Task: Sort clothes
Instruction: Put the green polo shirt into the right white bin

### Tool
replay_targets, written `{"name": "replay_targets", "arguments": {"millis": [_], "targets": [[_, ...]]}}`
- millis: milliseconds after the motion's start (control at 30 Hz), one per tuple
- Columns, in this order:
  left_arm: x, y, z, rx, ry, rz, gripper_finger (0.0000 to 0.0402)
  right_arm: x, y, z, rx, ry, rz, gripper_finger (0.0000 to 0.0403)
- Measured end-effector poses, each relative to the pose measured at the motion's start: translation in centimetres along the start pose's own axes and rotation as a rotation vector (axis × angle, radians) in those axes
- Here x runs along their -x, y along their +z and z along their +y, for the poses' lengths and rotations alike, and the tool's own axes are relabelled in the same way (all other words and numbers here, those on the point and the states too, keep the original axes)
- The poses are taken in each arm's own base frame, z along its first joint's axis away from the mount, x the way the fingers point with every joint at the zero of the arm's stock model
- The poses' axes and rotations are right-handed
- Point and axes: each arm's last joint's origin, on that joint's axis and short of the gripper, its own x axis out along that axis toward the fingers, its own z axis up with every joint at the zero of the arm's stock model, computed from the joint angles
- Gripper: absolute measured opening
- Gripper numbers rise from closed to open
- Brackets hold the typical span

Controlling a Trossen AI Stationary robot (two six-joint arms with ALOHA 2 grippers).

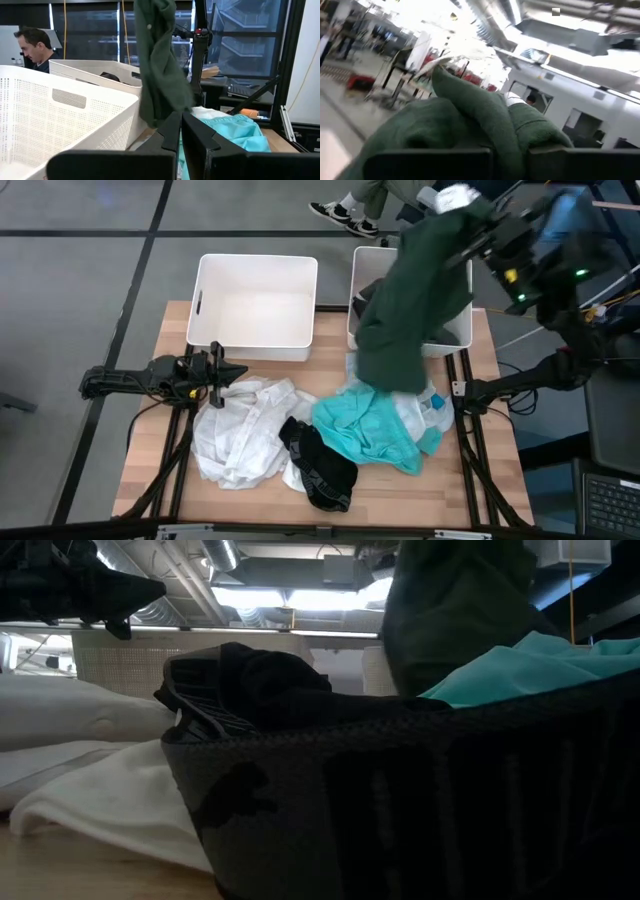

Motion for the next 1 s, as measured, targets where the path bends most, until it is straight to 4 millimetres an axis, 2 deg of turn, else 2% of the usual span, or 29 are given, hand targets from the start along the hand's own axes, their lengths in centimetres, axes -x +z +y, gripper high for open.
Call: {"name": "replay_targets", "arguments": {"millis": [267,533,767,1000], "targets": [[0.0,0.0,0.0,0.005,0.0,-0.002,0.0008,-0.7,1.5,-2.0,0.041,-0.089,-0.057,0.0019],[0.0,0.0,0.0,0.009,0.0,-0.004,0.0008,-2.4,3.1,-3.0,0.027,-0.211,-0.304,0.0019],[0.0,0.0,0.0,0.009,0.0,-0.004,0.0008,-4.6,3.1,-3.4,0.14,-0.327,-0.4,0.0019],[0.0,0.0,0.0,0.009,0.0,-0.003,0.0008,-6.9,2.7,-4.4,0.232,-0.368,-0.453,0.0019]]}}
